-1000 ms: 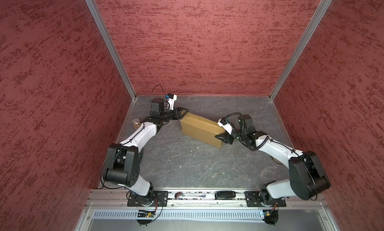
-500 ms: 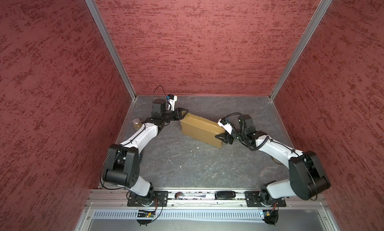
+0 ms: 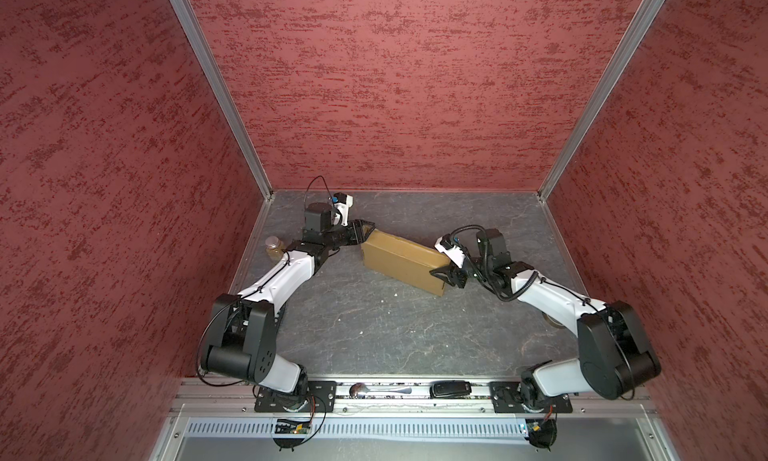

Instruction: Fold the paper box

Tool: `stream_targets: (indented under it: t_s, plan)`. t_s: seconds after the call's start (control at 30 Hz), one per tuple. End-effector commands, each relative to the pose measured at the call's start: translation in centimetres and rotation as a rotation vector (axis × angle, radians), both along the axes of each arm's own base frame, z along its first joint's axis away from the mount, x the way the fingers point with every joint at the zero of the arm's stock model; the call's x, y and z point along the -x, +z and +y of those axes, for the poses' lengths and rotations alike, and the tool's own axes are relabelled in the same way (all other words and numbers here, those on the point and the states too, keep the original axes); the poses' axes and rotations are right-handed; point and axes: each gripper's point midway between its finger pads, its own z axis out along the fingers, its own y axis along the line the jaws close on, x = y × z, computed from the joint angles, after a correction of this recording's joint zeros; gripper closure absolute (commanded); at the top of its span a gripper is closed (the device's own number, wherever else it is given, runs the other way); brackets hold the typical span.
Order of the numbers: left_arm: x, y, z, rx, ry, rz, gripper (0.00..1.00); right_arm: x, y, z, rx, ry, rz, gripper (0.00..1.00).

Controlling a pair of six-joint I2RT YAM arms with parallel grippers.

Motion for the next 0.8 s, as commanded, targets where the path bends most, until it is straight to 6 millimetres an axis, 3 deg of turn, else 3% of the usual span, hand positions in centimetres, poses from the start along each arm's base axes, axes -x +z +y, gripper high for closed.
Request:
stream_targets:
  t_s: [0.0,0.77]
  plan:
    - [0.95,-0.38,-0.5,0.0,-0.014,0.012,0.51,-0.66,1.61,0.3,-0.012,-0.016,-0.052,0.8]
    - [0.59,-0.71,0.13,-0.005,0.029,0.013,0.51,-0.23,2.58,-0.03,-0.013,-0.022,-0.082,0.44]
